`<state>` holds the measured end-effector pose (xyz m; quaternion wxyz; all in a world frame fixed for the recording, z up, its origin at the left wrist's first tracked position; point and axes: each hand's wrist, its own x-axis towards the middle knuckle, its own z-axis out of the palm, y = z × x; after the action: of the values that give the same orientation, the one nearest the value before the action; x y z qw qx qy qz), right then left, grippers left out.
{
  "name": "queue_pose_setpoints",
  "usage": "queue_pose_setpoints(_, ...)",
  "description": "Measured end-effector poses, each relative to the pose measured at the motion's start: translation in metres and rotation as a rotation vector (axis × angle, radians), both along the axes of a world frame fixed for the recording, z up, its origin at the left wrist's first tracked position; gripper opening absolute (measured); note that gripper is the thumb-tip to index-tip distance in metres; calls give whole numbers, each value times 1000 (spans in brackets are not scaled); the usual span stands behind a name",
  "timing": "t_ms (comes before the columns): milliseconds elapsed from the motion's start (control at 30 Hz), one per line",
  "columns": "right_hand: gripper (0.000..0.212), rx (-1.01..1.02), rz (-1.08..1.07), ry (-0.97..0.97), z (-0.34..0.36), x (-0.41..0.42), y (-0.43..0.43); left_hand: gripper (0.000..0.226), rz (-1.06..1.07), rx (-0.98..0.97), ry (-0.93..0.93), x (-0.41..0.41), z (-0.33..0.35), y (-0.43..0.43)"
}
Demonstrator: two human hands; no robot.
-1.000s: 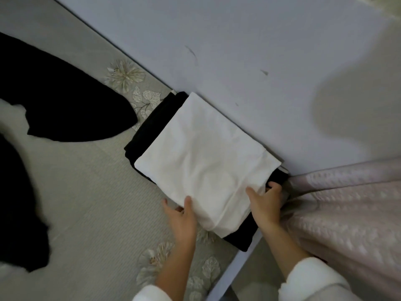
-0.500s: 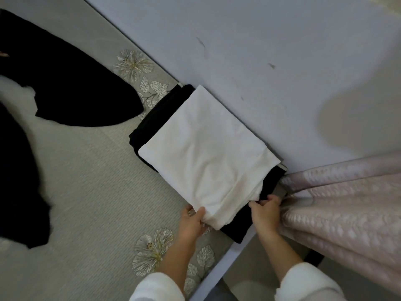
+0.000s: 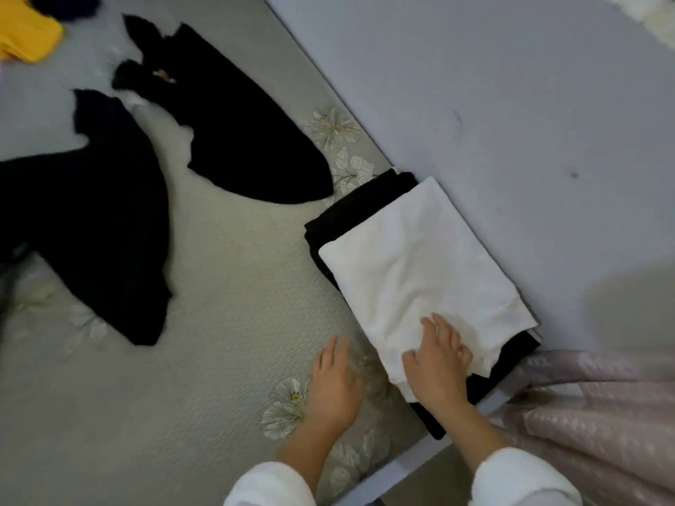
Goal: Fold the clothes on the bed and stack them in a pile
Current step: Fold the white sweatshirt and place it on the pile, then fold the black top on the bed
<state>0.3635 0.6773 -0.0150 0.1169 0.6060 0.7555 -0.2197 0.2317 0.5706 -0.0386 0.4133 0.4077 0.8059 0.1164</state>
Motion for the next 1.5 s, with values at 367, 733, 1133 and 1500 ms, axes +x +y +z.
queue_pose_setpoints(367,57,-225,686,-47,-15,-168,-98,46,683,-378,-23,-177,-11,-178)
queue_pose_setpoints(733,62,-404,710,28,-62,-338,-147,53,723,-31,101,-320,-41,-204)
queue_pose_setpoints(1133,42,-402,415,399,-78,-449,-101,38,523,19,234,-389,-73,-129)
queue_pose_setpoints(1500,40,-838,-470,759,-54,-473,-82,32,439,129,-488,-342,-4,-173)
